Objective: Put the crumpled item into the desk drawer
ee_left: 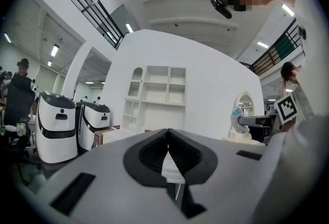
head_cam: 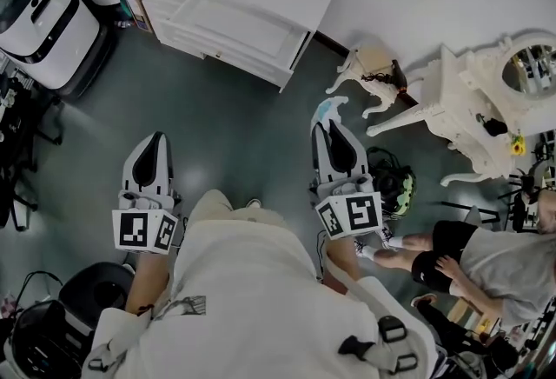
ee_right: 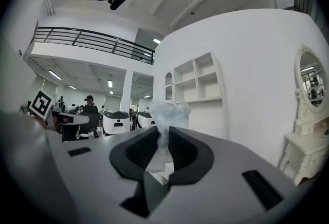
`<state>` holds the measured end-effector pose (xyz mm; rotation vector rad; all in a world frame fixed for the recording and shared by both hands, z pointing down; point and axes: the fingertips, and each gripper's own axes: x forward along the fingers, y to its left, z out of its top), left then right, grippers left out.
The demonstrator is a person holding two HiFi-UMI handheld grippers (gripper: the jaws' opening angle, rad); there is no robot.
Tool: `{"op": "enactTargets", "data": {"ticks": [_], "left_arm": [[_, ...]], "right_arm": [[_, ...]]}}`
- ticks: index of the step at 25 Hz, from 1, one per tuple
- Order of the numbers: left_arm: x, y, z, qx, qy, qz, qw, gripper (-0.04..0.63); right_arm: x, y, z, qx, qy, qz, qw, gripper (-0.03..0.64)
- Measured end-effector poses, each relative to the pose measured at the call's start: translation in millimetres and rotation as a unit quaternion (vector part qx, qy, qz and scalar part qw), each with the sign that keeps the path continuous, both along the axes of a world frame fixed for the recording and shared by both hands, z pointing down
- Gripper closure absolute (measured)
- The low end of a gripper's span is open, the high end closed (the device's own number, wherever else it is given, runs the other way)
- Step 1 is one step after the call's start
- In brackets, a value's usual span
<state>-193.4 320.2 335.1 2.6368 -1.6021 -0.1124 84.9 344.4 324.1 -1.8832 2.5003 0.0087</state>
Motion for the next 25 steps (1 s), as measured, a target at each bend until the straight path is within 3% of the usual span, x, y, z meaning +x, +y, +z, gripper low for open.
{"op": "enactTargets", "data": {"ticks": [5, 11, 25], "left_arm": [[19, -4, 17, -0.022, -0.005, -0.001, 0.9997, 0.58], [32, -53, 24, -0.028, -0.001, 0.01, 0.9996, 0.58], [48, -284, 4, -0.019, 0.004, 0.065, 0.9977, 0.58]], "right_arm": [[18, -9, 18, -0.024, -0.008, -0.007, 1.0, 0.543], [18, -54, 21, -0.03, 0.001, -0.017, 0.999, 0.541], [12, -260, 0, -0.041, -0.003, 0.014, 0.999, 0.541]]}}
